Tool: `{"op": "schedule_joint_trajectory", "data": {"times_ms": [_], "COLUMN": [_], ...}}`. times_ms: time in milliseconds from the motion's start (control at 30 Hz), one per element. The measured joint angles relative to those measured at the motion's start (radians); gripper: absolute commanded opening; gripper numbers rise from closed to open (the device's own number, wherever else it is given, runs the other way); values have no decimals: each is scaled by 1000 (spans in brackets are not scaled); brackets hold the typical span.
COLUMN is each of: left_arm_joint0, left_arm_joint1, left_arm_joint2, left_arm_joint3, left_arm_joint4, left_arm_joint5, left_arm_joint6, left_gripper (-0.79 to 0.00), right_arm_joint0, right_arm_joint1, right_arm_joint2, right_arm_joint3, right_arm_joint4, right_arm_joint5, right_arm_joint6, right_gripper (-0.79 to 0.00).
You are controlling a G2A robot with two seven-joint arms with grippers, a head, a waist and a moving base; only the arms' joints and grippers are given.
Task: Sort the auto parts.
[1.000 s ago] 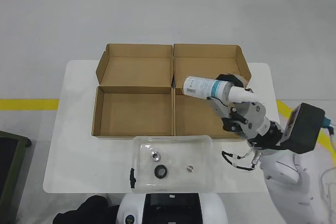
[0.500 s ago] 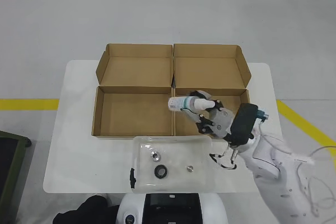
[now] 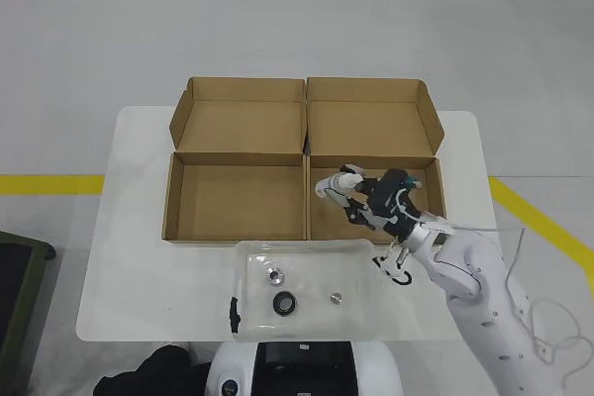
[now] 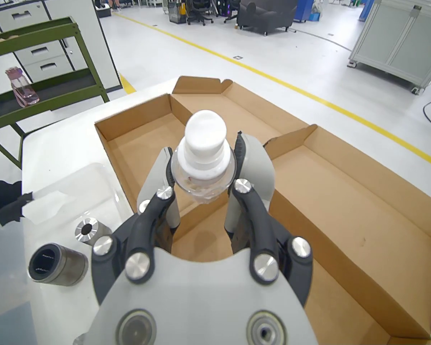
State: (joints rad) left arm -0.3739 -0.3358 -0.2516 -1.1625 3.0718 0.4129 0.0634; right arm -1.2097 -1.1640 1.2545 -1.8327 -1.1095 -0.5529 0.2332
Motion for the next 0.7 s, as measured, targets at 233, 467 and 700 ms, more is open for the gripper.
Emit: {"op": "schedule_joint_trajectory", "data": {"times_ms": [233, 467, 700], "left_arm_joint0": [0, 0, 0], "left_arm_joint1": [0, 0, 0], "left_arm_joint2": [0, 0, 0], "left_arm_joint3": [0, 0, 0], "left_arm_joint4": [0, 0, 0], "left_arm_joint5": [0, 0, 0], "left_arm_joint6": [0, 0, 0], "left_gripper": [0, 0, 0], "right_arm_joint0": [58, 115, 146], "right_arm_joint1": [-4, -11, -18], "right_arm_joint2": [-32, -77, -109], "right_arm_joint3": [88, 183, 270], "right_arm_joint4": [-42, -62, -55], "right_arm_joint5": [27, 37, 41], "right_arm_joint6": [55, 111, 126], "right_gripper": [-785, -785, -785]}}
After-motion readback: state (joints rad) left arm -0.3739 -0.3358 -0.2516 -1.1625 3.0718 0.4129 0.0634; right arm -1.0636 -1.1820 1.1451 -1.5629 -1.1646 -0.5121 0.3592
